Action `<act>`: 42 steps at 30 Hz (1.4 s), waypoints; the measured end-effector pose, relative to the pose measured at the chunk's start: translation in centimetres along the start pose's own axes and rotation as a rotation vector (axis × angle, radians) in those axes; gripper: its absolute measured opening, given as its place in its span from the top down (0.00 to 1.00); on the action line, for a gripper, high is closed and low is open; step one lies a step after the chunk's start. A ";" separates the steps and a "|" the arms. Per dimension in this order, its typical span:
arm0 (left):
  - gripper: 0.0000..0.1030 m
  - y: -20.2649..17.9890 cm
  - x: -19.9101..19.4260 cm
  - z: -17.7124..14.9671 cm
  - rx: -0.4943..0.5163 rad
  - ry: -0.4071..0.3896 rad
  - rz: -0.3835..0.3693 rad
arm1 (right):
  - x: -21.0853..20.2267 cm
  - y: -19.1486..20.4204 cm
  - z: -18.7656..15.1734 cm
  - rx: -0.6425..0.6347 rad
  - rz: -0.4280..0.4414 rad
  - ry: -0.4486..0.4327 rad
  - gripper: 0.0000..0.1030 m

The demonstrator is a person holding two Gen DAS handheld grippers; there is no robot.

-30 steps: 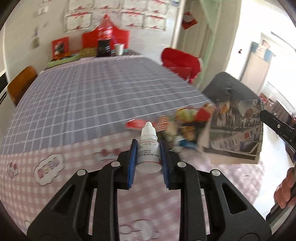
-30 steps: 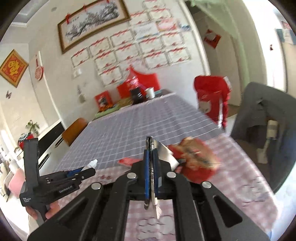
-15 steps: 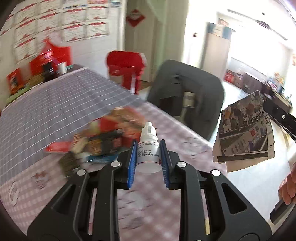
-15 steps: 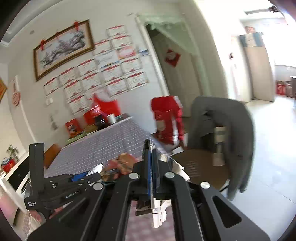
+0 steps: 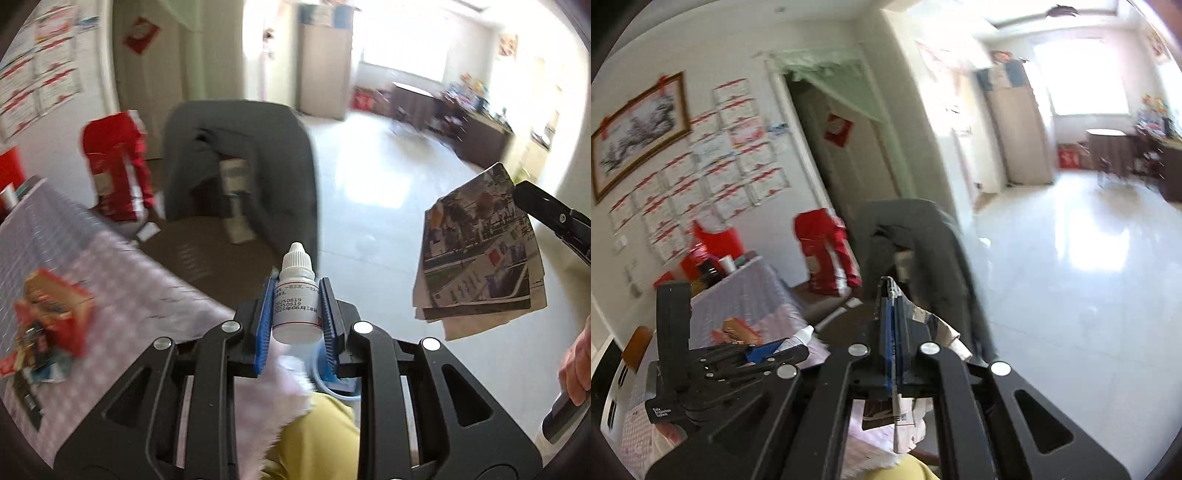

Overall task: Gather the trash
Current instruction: 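Carry the bottle and newspaper over the blue wastebasket and open both tools, then move both open tools back to the trash pile on the table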

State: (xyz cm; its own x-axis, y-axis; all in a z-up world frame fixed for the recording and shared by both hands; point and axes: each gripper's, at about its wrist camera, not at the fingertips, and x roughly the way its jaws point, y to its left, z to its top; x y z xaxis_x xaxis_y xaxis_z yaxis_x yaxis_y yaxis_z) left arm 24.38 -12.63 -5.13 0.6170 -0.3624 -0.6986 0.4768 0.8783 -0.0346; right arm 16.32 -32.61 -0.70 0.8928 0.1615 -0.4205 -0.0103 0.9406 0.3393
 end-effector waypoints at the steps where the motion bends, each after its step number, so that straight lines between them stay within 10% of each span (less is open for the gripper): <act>1: 0.76 -0.8 0.8 0.1 0.013 0.012 -0.013 | -0.1 -1.0 -0.2 0.011 -0.014 0.006 0.98; 9: 0.75 -7.0 7.4 -0.5 0.106 0.126 -0.086 | -0.6 -7.2 -2.6 0.096 -0.124 0.061 0.98; 11: 0.18 -8.4 8.3 -0.6 0.151 0.122 -0.058 | -0.6 -8.9 -3.4 0.123 -0.140 0.081 0.98; 12: 0.16 -8.8 8.4 -0.7 0.155 0.103 -0.033 | -0.6 -9.7 -3.7 0.133 -0.145 0.089 0.98; 25: 0.16 -5.9 8.7 -1.4 0.086 0.113 0.038 | 4.0 -11.1 -4.9 0.171 -0.124 0.218 0.91; 26: 0.16 -5.4 8.4 -1.3 0.075 0.112 0.048 | 4.4 -11.0 -4.8 0.180 -0.133 0.227 0.80; 28: 0.16 -4.9 8.1 -1.4 0.061 0.110 0.056 | 4.8 -11.0 -4.4 0.199 -0.142 0.235 0.21; 42: 0.16 -2.6 6.4 -1.4 0.007 0.087 0.042 | 4.4 -9.0 -4.8 0.162 -0.187 0.224 0.21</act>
State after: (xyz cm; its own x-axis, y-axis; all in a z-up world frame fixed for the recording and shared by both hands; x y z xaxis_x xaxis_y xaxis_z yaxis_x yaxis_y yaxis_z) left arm 26.20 -16.81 -10.54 0.5796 -0.2968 -0.7589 0.4563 0.8898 0.0005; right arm 18.19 -38.90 -9.60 0.7510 0.0690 -0.6567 0.2322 0.9034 0.3604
